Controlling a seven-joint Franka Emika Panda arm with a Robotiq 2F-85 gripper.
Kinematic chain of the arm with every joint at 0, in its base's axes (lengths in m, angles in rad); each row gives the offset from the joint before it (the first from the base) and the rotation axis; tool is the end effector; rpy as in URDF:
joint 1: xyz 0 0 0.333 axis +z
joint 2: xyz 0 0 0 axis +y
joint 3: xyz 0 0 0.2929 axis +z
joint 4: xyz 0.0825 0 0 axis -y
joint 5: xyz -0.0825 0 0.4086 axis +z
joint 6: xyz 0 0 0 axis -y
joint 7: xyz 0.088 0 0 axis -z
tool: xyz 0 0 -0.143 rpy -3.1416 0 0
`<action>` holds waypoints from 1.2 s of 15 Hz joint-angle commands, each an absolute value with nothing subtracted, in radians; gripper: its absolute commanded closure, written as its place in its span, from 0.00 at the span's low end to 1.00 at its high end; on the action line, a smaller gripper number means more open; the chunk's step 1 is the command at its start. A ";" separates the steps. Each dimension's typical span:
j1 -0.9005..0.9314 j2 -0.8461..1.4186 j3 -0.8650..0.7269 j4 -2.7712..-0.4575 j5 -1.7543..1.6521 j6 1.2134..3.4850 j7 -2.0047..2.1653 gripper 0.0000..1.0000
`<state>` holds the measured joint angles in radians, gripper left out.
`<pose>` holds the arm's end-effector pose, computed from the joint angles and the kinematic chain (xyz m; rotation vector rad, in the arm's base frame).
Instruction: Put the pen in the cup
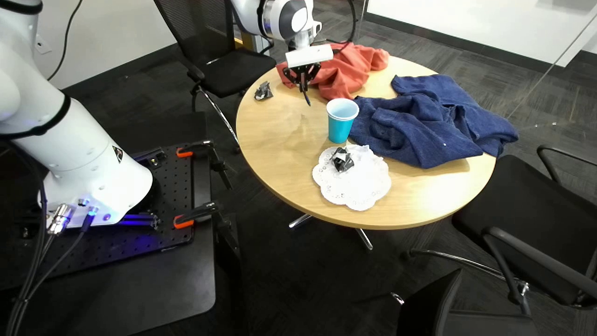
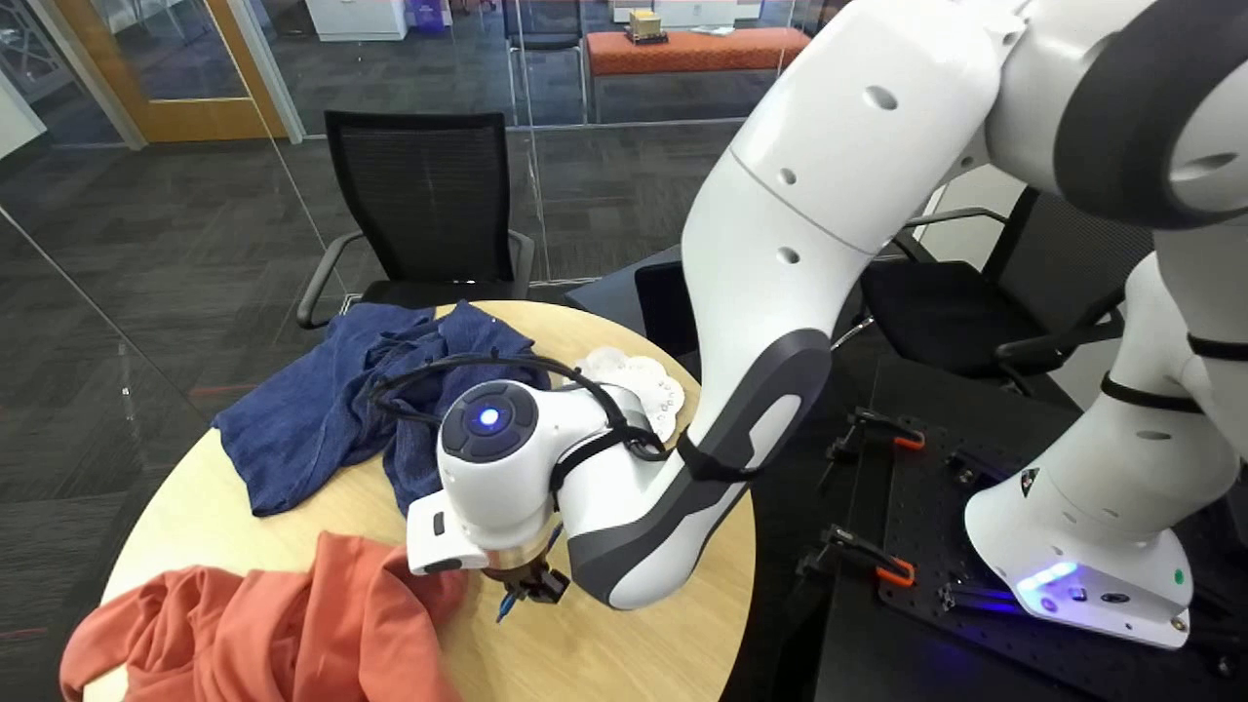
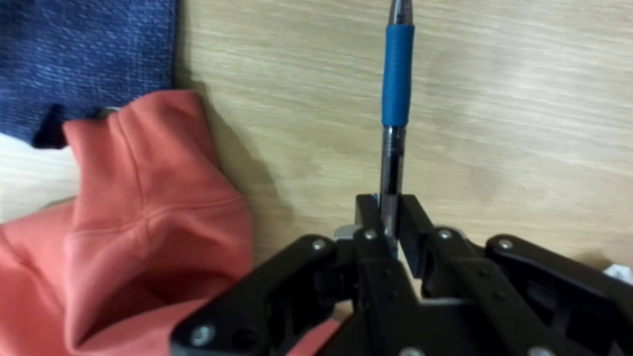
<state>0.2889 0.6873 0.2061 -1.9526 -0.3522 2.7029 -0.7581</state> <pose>0.5376 0.3060 0.0604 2.2472 2.1251 0.1338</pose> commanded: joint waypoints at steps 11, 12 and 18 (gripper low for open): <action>0.302 0.075 0.074 -2.363 -0.538 2.607 0.035 0.96; 0.291 0.040 0.077 -2.380 -0.551 2.581 0.086 0.96; 0.239 -0.005 0.122 -2.391 -0.564 2.536 0.150 0.85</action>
<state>0.2751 -0.0052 0.0854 -2.3923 -0.5669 2.5371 0.1526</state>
